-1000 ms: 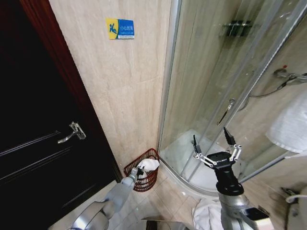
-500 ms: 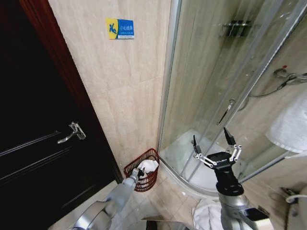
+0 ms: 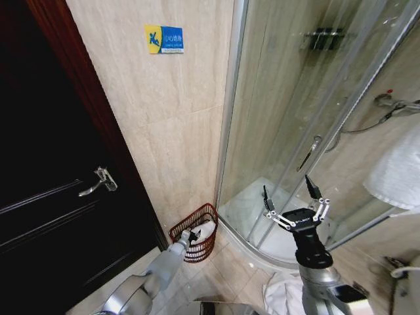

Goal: Discard the used towel into the hamper.

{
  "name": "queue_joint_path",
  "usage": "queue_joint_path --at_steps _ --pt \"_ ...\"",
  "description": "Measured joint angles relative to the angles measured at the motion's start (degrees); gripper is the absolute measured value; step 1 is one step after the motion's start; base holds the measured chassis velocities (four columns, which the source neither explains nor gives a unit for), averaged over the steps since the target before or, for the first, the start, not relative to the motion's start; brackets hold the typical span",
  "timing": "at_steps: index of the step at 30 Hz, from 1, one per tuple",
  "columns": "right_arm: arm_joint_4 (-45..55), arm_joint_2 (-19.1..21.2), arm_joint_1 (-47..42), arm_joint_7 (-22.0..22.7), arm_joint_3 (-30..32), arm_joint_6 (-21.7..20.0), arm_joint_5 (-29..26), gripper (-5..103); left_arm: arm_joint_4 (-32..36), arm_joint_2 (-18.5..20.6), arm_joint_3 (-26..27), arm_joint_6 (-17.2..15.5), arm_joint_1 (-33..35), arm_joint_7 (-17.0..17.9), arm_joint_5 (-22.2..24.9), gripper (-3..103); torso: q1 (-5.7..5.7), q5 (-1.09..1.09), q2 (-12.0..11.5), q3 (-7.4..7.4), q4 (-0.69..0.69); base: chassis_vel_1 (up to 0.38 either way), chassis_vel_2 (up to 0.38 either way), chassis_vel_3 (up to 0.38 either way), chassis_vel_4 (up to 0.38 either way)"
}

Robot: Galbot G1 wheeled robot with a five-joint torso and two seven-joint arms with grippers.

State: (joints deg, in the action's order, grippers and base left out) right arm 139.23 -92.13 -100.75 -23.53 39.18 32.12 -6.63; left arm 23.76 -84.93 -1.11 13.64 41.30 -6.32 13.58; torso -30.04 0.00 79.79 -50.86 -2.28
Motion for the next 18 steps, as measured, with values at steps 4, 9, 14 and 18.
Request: queue_joint_path --at_steps 4,9,14,18 --pt "0.1 0.0 0.0 0.0 0.0 0.2 -0.1 100 0.2 0.1 0.1 0.1 0.2 0.0 0.0 85 0.00 0.00 0.0 0.00 0.00 0.000 0.000 0.000 0.000" --pt "0.1 0.0 -0.1 0.1 -0.1 0.3 -0.1 100 0.4 0.1 0.2 0.2 0.5 0.0 0.0 97 0.00 0.00 0.0 0.00 0.00 0.000 0.000 0.000 0.000" --pt "0.1 0.0 -0.1 0.1 -0.1 0.4 -0.1 100 1.1 0.3 0.4 0.3 0.8 -0.1 0.1 100 0.00 0.00 0.0 0.00 0.00 0.000 0.000 0.000 0.000" --pt "0.2 0.0 0.0 0.1 -0.2 0.4 -0.1 100 2.4 1.1 0.6 1.4 1.7 -1.0 0.5 100 0.00 0.00 0.0 0.00 0.00 0.000 0.000 0.000 0.000"
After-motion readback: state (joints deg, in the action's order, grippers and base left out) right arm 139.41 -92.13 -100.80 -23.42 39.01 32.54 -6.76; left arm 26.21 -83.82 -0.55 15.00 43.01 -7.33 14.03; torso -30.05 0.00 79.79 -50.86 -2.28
